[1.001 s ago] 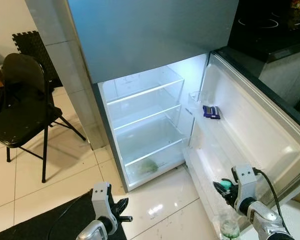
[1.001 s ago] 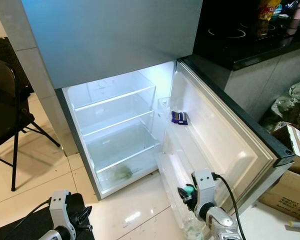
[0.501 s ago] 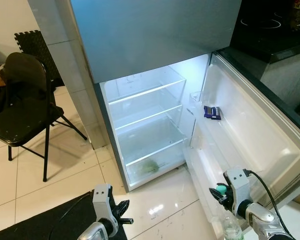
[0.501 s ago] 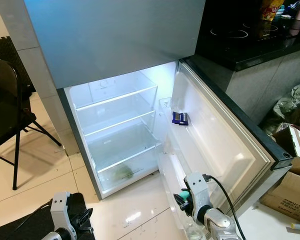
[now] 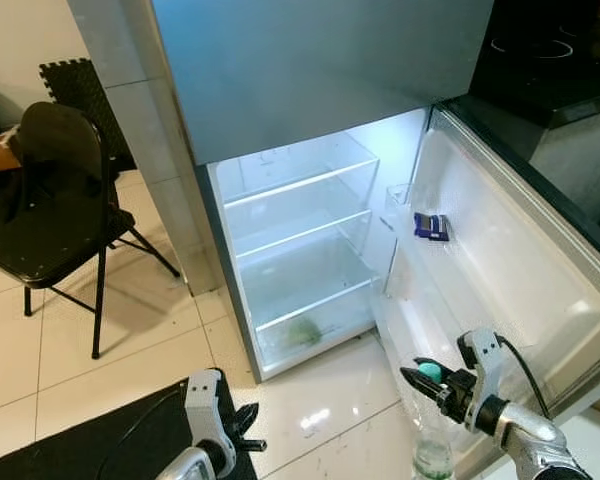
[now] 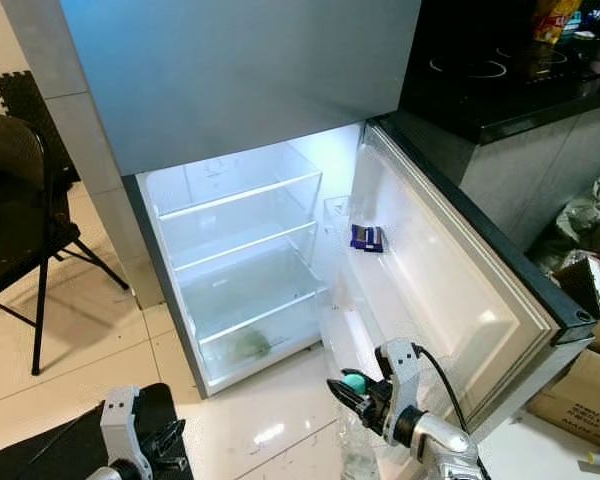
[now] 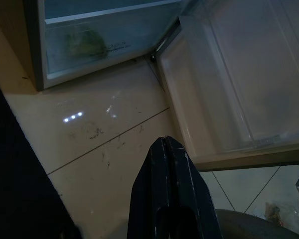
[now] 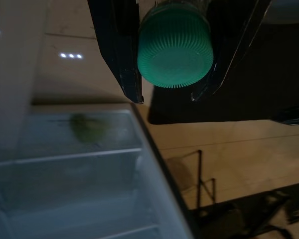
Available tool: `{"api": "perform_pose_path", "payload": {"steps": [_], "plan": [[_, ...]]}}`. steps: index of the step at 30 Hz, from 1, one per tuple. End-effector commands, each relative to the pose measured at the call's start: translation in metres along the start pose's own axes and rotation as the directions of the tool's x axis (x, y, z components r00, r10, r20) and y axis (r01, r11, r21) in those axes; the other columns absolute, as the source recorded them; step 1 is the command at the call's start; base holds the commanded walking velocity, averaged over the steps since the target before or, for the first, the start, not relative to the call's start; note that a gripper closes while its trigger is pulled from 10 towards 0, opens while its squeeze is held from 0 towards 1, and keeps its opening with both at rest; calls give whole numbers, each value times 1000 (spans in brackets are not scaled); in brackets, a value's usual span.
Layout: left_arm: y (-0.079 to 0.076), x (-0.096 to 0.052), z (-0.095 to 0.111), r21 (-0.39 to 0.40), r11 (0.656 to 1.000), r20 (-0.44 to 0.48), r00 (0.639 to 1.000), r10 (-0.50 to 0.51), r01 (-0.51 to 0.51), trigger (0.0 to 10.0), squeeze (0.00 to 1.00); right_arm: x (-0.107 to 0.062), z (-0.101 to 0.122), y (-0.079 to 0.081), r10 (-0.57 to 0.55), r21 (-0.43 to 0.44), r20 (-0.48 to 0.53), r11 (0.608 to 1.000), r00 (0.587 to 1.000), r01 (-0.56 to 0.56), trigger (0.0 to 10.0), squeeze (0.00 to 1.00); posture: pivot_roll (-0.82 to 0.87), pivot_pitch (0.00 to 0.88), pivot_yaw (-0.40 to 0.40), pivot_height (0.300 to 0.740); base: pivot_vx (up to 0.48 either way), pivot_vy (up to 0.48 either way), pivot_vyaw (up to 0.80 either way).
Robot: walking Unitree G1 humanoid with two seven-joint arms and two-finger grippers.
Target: Restocking fridge
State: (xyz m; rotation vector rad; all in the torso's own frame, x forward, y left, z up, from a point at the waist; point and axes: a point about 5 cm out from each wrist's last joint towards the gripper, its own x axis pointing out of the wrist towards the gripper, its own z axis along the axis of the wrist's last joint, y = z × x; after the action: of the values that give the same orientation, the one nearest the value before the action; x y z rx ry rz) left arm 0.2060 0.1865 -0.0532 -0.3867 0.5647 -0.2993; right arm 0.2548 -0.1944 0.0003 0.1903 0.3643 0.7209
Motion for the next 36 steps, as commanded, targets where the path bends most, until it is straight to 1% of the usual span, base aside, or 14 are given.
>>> {"api": "perform_pose_path", "payload": {"steps": [1, 4, 7, 9, 16, 19, 21, 23, 30, 31, 32, 33, 34, 36], "plan": [[-3, 0, -6, 1, 1000, -21, 1000, -9, 9, 10000, 0, 1, -2, 7, 95, 3, -14, 995, 995, -95, 10000, 0, -74, 10, -23, 740, 0, 0, 0], [-3, 0, -6, 0, 1000, -22, 1000, -10, 10, 10000, 0, 2, -3, 12, 153, 5, -24, 988, 988, -153, 10000, 0, -72, 10, -24, 740, 0, 0, 0], [-3, -1, -8, 0, 1000, -26, 1000, -8, 8, 10000, 0, 4, -9, 27, 320, -6, -86, 947, 944, -321, 10000, 0, -73, 11, -22, 740, 0, 0, 0], [-3, -1, -8, 1, 1000, -27, 1000, -8, 8, 10000, 0, 5, -11, 31, 356, -18, -120, 933, 927, -361, 10000, 0, -73, 11, -22, 740, 0, 0, 0], [-3, -1, -8, 2, 1000, -28, 1000, -8, 8, 10000, 0, 11, -17, 35, 343, -83, -219, 926, 914, -367, 10000, 0, -72, 10, -24, 740, 0, 0, 0], [-3, -1, -8, -1, 1000, -27, 1000, -8, 8, 10000, 0, 15, -13, 36, 328, -102, -210, 930, 921, -354, 10000, 0, -70, 8, -26, 740, 0, 0, 0], [-3, -2, -10, -3, 1000, -31, 1000, -7, 7, 10000, 0, 16, -12, 44, 429, -78, -218, 888, 877, -454, 10000, 0, -70, 9, -25, 740, 0, 0, 0], [-3, -3, -11, -4, 1000, -35, 999, -4, 4, 10000, 0, 16, -13, 48, 461, -85, -250, 865, 851, -494, 10000, 0, -70, 9, -25, 740, 0, 0, 0], [-2, -4, -13, -5, 1000, -44, 999, 5, -5, 10000, 0, 21, -25, 49, 372, -167, -390, 871, 842, -462, 10000, 0, -70, 9, -28, 740, 0, 0, 0], [-1, -4, -13, -5, 1000, -46, 999, 7, -8, 10000, 0, 24, -31, 46, 279, -223, -457, 883, 845, -412, 10000, 0, -71, 7, -27, 740, 0, 0, 0], [-1, -4, -13, -5, 1000, -46, 999, 7, -8, 10000, 0, 24, -31, 46, 279, -223, -457, 883, 845, -412, 10000, 0, -71, 7, -27, 740, 0, 0, 0], [-2, -4, -13, -5, 1000, -45, 999, 7, -7, 10000, 0, 26, -37, 45, 205, -278, -502, 882, 841, -380, 10000, 0, -69, 6, -28, 740, 0, 0, 0], [-3, -3, -13, -2, 1000, -41, 999, 3, -3, 10000, 0, 29, -40, 43, 123, -328, -517, 886, 847, -329, 10000, 0, -68, 6, -28, 740, 0, 0, 0], [-4, -3, -12, 0, 1000, -36, 999, 0, 0, 10000, 0, 33, -40, 43, 63, -375, -505, 882, 860, -285, 10000, 0, -65, 6, -29, 740, 0, 0, 0]]}}
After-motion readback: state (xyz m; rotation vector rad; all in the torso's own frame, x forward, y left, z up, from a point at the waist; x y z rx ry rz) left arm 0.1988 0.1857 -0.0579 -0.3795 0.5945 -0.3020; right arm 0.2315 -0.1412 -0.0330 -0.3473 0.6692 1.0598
